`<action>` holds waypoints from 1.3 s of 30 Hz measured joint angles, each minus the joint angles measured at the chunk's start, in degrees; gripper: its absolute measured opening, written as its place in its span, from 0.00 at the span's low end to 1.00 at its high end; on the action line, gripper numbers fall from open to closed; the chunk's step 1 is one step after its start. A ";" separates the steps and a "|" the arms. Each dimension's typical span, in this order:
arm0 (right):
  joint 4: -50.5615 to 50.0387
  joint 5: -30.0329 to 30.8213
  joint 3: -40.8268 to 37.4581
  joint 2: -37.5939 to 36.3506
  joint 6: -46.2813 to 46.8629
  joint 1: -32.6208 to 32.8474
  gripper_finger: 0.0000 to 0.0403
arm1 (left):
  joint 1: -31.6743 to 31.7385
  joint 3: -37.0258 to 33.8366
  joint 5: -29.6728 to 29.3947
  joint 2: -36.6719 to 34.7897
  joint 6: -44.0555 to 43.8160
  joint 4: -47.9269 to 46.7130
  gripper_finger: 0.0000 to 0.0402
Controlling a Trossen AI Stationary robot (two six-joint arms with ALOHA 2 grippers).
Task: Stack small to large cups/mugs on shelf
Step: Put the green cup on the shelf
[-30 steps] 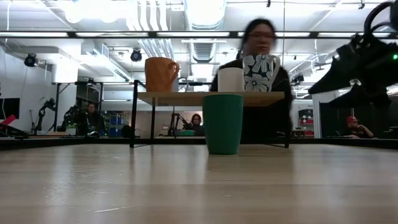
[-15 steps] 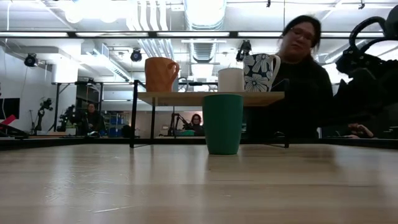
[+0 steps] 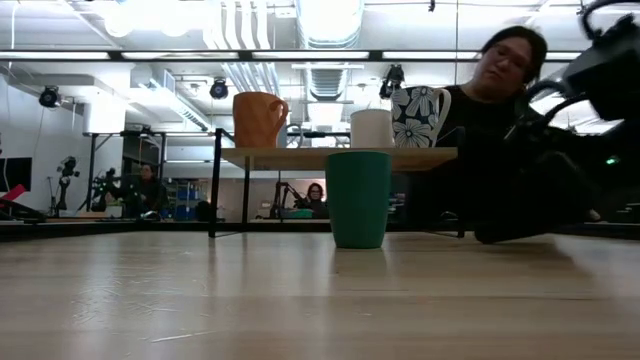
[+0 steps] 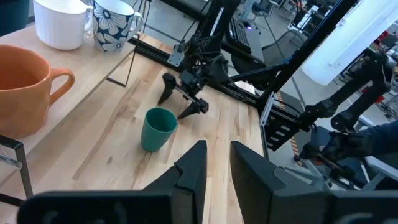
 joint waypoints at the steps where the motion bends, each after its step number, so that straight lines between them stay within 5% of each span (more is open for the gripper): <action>1: 3.40 -0.73 0.00 2.06 -0.95 -1.04 0.99 | 0.00 0.01 0.01 -0.04 0.01 -0.02 0.14; 11: 22.30 -4.55 2.93 16.84 -6.30 -6.52 0.99 | 0.00 0.01 0.25 -0.13 -0.01 0.00 0.14; 39: 21.54 -13.99 8.57 19.57 -12.26 -11.44 0.99 | 0.02 0.01 0.33 -0.24 1.76 -0.02 0.14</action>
